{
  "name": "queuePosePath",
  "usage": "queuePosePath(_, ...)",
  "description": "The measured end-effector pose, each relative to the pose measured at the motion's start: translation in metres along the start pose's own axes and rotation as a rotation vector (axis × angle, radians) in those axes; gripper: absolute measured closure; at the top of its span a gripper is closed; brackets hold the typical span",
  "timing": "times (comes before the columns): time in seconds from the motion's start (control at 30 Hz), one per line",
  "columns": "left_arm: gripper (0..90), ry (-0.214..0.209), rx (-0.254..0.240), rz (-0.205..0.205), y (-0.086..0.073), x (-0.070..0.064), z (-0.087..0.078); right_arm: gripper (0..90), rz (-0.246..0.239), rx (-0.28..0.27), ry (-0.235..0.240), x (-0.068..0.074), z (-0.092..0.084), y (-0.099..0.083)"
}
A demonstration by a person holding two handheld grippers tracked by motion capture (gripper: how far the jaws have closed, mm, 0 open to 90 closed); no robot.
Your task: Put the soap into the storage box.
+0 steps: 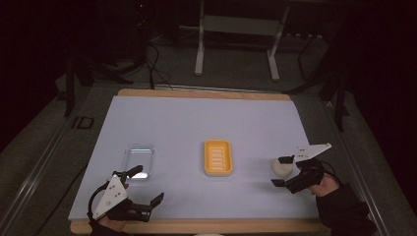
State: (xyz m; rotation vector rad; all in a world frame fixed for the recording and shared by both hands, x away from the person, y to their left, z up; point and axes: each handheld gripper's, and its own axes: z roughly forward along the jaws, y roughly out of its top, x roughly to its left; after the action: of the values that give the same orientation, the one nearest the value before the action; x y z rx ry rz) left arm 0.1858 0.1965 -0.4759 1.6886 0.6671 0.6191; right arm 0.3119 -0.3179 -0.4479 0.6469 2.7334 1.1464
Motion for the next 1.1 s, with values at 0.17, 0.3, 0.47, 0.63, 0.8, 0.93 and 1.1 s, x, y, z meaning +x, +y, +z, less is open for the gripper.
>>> queuePosePath(0.17,0.1,-0.002,0.004,0.0,0.0,0.0,0.001,12.6,-0.028,0.148,0.047,0.001,0.008,0.003)
queuePosePath(0.3,0.1,-0.003,0.005,0.0,0.0,0.0,0.001,12.5,-0.031,0.19,0.026,-0.001,0.01,0.006)
queuePosePath(0.47,0.1,-0.002,0.005,0.002,0.0,0.0,0.0,12.6,-0.041,0.274,0.054,-0.003,0.01,0.01)
queuePosePath(0.63,0.1,-0.003,0.005,0.001,0.0,0.0,0.001,12.7,-0.048,0.382,0.101,-0.001,0.01,0.014)
queuePosePath(0.8,0.1,-0.003,0.006,0.002,0.0,0.0,0.001,13.2,-0.047,0.453,0.135,-0.002,0.008,0.016)
queuePosePath(0.93,0.1,-0.008,0.01,0.003,0.0,0.0,0.001,13.1,-0.041,0.508,0.144,-0.003,0.007,0.017)
queuePosePath(1.1,0.1,-0.008,0.007,0.001,0.0,0.0,0.001,14.0,-0.045,0.55,0.158,-0.006,0.006,0.017)
